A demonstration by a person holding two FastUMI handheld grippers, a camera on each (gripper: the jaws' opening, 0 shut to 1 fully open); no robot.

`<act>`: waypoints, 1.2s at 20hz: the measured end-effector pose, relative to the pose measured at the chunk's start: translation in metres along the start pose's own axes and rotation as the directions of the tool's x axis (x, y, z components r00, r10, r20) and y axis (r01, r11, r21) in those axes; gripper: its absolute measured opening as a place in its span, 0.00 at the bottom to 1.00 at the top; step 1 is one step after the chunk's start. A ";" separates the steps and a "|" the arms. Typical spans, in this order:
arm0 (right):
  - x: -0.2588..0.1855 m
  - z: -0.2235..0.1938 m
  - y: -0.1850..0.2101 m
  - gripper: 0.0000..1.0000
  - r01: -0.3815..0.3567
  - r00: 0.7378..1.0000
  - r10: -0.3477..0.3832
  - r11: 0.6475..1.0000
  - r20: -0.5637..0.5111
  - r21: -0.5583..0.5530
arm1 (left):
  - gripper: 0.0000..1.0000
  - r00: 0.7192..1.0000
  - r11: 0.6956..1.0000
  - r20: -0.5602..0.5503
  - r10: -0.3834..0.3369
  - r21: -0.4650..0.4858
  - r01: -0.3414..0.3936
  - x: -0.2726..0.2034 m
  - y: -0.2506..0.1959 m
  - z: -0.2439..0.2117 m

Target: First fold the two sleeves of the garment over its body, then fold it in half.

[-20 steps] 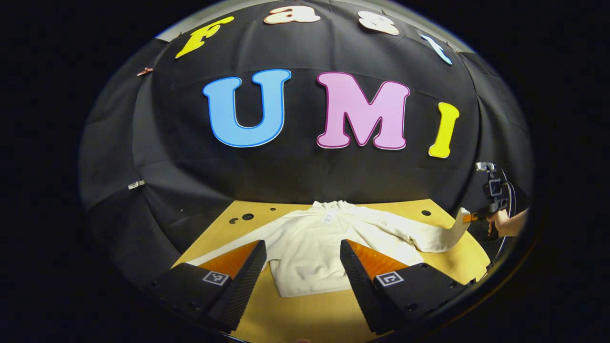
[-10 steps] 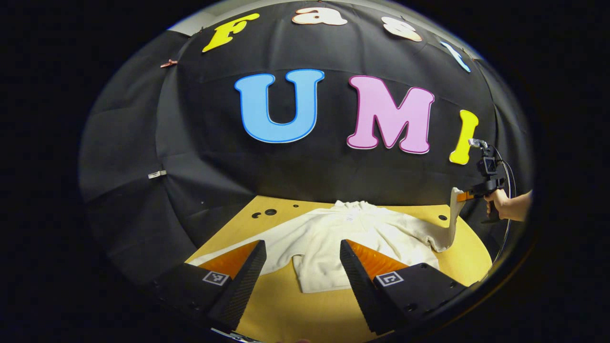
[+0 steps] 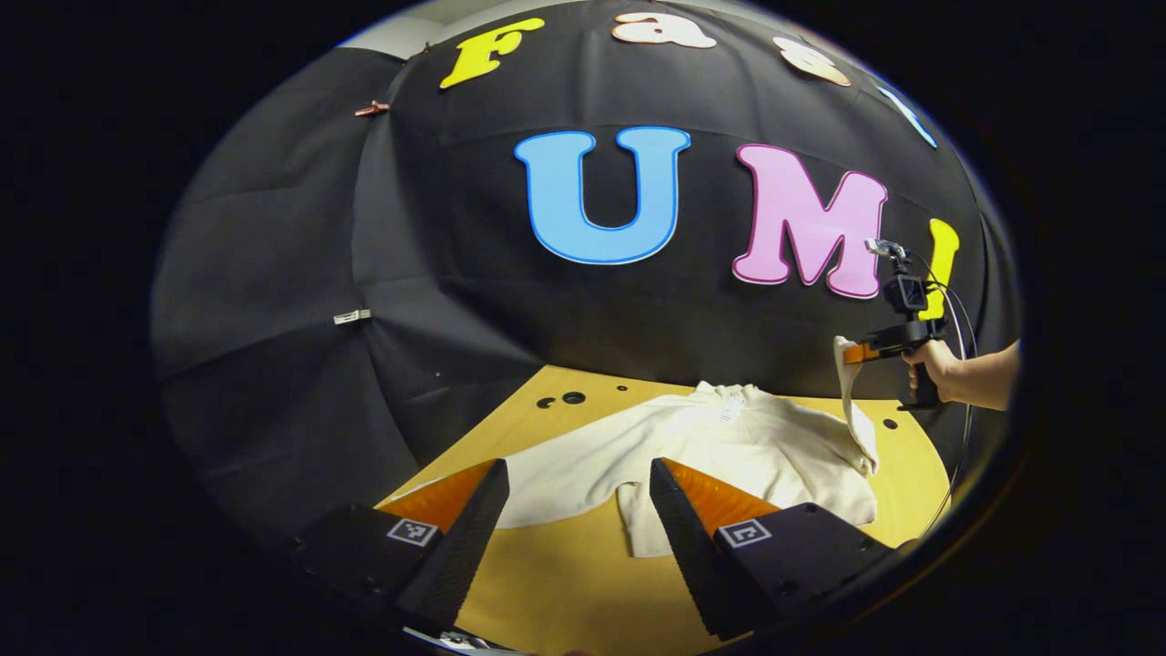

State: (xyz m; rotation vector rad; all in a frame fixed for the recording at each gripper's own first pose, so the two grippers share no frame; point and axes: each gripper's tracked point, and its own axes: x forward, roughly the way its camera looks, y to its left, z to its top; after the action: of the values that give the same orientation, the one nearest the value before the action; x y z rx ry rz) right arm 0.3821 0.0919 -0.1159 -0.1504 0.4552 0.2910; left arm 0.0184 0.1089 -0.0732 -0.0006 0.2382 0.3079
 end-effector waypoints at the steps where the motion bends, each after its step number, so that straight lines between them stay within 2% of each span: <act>1: 0.010 0.003 0.022 0.07 -0.021 1.000 0.021 1.000 -0.002 -0.009 | 0.96 1.000 1.000 -0.003 0.012 -0.005 -0.012 0.002 0.006 -0.002; 4: 0.039 -0.002 0.083 0.07 -0.086 0.996 0.085 0.996 -0.025 -0.032 | 0.96 0.998 0.998 -0.020 0.055 -0.026 -0.056 0.010 0.027 -0.013; 9: 0.074 -0.041 0.183 0.07 -0.186 0.981 0.178 0.977 -0.080 -0.105 | 0.96 0.992 0.991 -0.056 0.114 -0.069 -0.118 0.020 0.061 -0.036; 12: 0.099 -0.062 0.235 0.07 -0.212 0.974 0.197 0.968 -0.114 -0.132 | 0.96 0.984 0.984 -0.088 0.154 -0.072 -0.161 0.023 0.080 -0.055; 15: 0.109 -0.078 0.283 0.14 -0.249 0.964 0.233 0.961 -0.130 -0.119 | 0.97 0.975 0.976 -0.109 0.194 -0.080 -0.203 0.029 0.098 -0.067; 18: 0.108 -0.093 0.323 0.29 -0.313 0.940 0.300 0.948 -0.161 -0.063 | 0.97 0.966 0.963 -0.143 0.215 -0.135 -0.234 0.043 0.114 -0.076; 21: 0.097 -0.096 0.335 0.92 -0.337 0.934 0.322 0.938 -0.153 -0.081 | 0.97 0.955 0.947 -0.153 0.255 -0.161 -0.279 0.061 0.136 -0.077; 22: 0.090 -0.094 0.330 0.98 -0.329 0.939 0.314 0.939 -0.143 -0.099 | 0.97 0.945 0.939 -0.161 0.284 -0.152 -0.308 0.067 0.145 -0.079; 24: 0.078 -0.092 0.313 0.98 -0.315 0.946 0.301 0.941 -0.122 -0.123 | 1.00 0.928 0.922 -0.184 0.325 -0.156 -0.354 0.080 0.167 -0.089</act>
State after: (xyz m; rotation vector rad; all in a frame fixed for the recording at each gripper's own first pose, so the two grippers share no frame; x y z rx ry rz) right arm 0.3144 0.3887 -0.2576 -0.2335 0.5601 0.6275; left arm 0.0215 0.2884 -0.1722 -0.1710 0.3643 0.6795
